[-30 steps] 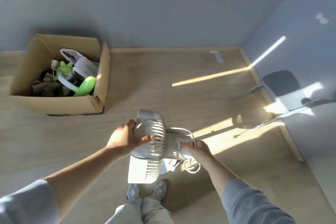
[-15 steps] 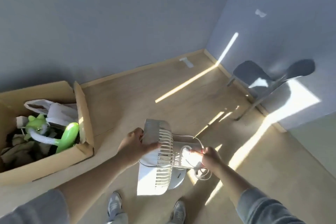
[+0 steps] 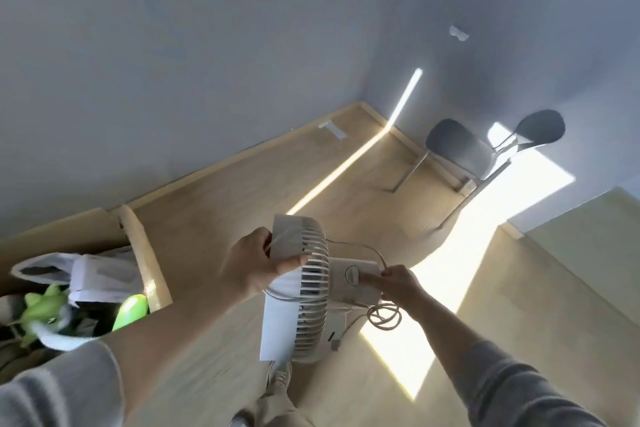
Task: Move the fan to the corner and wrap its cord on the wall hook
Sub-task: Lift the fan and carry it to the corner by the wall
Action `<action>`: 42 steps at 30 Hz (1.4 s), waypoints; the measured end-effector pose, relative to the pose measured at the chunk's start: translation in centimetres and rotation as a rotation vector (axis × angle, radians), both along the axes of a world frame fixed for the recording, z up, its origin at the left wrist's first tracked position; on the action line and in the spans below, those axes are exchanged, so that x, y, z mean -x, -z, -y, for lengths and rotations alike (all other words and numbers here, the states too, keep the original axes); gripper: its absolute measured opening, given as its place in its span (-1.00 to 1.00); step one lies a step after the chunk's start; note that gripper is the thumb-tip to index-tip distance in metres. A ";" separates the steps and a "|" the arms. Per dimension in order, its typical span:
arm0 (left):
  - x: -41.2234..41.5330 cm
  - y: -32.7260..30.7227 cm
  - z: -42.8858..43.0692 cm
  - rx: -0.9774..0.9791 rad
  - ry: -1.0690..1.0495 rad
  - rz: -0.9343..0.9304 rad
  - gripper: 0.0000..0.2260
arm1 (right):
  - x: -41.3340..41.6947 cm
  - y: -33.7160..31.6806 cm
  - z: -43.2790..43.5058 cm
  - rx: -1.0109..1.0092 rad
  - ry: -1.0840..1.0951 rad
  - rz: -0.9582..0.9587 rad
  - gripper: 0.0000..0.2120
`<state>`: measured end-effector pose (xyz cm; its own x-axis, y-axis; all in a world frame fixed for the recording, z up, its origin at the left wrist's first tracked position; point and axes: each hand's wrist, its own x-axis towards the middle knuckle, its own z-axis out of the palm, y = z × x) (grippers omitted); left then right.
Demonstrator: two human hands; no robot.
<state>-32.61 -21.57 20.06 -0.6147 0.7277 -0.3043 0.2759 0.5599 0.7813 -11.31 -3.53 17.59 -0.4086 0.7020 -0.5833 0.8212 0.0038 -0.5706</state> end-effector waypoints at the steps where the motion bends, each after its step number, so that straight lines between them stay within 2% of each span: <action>1: 0.8 0.0 -0.4 0.001 0.002 0.001 -0.37 | 0.8 0.1 -0.4 -0.004 -0.002 0.003 -0.60; 4: 3.5 0.1 -2.3 0.016 0.009 -0.031 -0.36 | 3.6 0.4 -2.2 0.001 -0.007 0.016 -0.60; 11: 9.6 -0.2 -9.4 0.059 -0.011 -0.071 -0.49 | 9.9 1.0 -8.8 0.031 0.029 0.000 -0.58; 18: 16.2 -1.1 -17.0 0.030 0.017 -0.022 -0.42 | 16.0 0.9 -16.2 0.039 0.056 -0.019 -0.60; 24: 23.4 -0.5 -25.1 -0.003 0.113 0.027 -0.55 | 22.4 1.5 -23.1 0.023 0.111 -0.009 -0.60; 28: 28.7 -0.5 -30.8 -0.011 0.183 -0.043 -0.51 | 26.8 0.8 -27.5 0.006 0.155 -0.017 -0.65; 35: 36.0 -1.2 -41.0 0.001 0.326 -0.111 -0.58 | 32.8 0.2 -35.1 -0.012 0.280 0.009 -0.63; 39: 38.7 -0.8 -46.6 -0.012 0.303 -0.043 -0.44 | 34.5 0.6 -39.7 -0.004 0.336 -0.001 -0.52; 42: 39.8 -0.4 -51.0 0.005 0.317 -0.047 -0.44 | 35.4 1.3 -43.6 -0.007 0.355 -0.010 -0.37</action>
